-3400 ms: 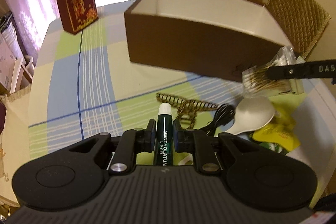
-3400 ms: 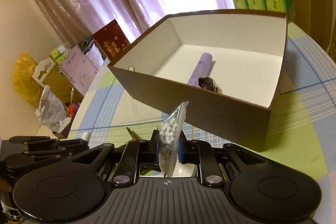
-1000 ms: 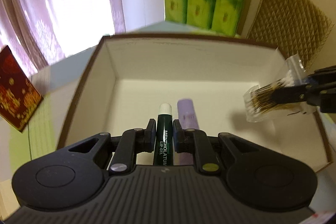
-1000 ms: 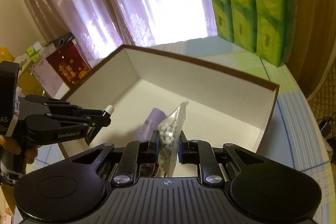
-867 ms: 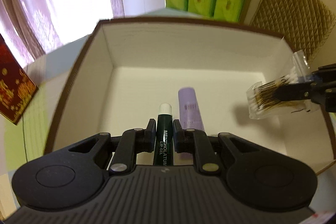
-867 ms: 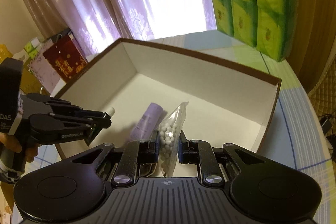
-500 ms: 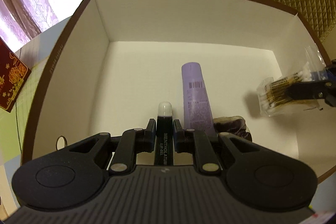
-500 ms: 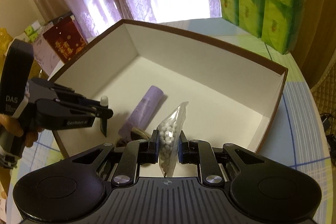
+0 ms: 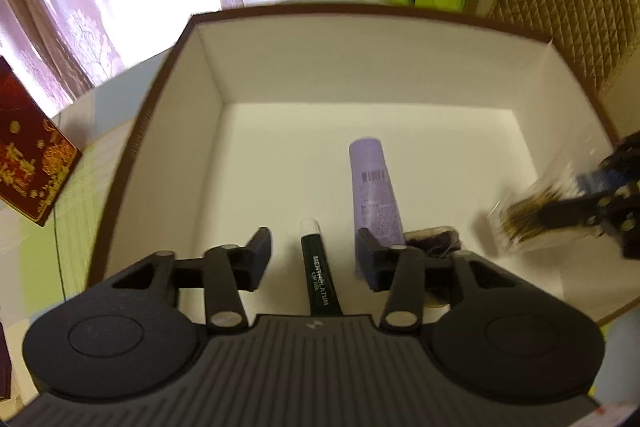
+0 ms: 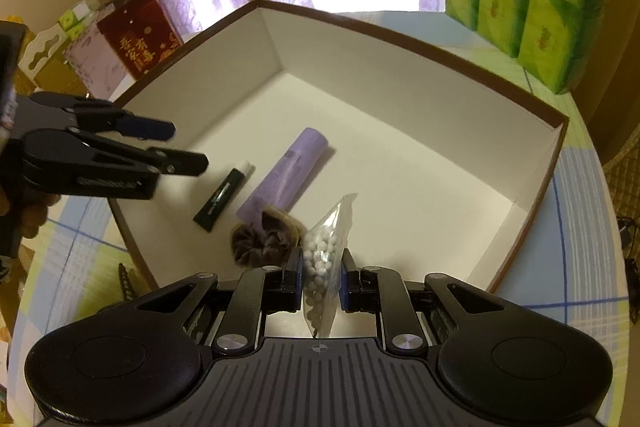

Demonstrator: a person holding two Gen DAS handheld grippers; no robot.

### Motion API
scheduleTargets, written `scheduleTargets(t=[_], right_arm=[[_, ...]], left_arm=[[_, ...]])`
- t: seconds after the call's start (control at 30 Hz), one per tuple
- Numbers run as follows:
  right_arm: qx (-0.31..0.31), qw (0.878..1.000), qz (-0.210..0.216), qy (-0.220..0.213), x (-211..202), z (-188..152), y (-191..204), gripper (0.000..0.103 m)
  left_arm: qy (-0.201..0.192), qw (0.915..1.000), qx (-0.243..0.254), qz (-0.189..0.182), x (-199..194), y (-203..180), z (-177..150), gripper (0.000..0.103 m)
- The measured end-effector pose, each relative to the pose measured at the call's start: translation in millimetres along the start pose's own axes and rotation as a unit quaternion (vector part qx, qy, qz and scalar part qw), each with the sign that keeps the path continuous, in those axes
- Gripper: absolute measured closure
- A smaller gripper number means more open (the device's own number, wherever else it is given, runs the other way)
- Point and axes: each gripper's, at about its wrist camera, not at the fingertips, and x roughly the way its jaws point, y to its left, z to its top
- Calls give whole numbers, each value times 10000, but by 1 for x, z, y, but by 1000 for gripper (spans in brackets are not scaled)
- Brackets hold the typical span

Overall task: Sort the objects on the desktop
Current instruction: 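Lower the left gripper into the box and open it, dropping the green tube, then open the right gripper to drop the cotton swab bag into the box, then withdraw both grippers from the box toward the spoon and toothpick box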

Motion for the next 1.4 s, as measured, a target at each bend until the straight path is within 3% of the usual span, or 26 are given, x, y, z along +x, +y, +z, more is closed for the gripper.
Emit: scheduleTargets(t=[0.23,0.43,0.47,0.5,0.57,0.73,0.8,0.9,1.07,1.4], right_arm=[[-30,9990,336,279,6,0,4,89],[-39,9990,322,311,8,2,6,85],[-28,9992,294,275,7,3,6,73],[-32,9995,235,204,5,3,6,53],[-105,9999,75,-50,-2,3,9,34],[-93,9992,60,-393,-17,6,9,25],[-71,9988,-7,-474,-22,5,10,12],[-118,9983,-31,-561,-30,0,14,5],[-97,9980,-98,-613,-38,-13,21,2],[-105,9944,-410,-965,-60,-41,43,2]], left_arm=[[-381,9990,-214,15,-35,4,-7,39],[-500,9982,-336,64,-53,9,-14,36],[-517,9980,-359,85,-56,10,-15,34],[-530,9978,-387,102,-58,11,-16,33],[-547,9974,-448,115,-62,12,-19,29],[-623,9965,-530,174,-72,13,-26,27],[-657,9961,-560,202,-76,14,-29,25],[-696,9952,-657,220,-82,16,-32,16],[-756,9944,-691,241,-92,14,-39,9],[-912,9935,-647,229,-110,-2,-52,6]])
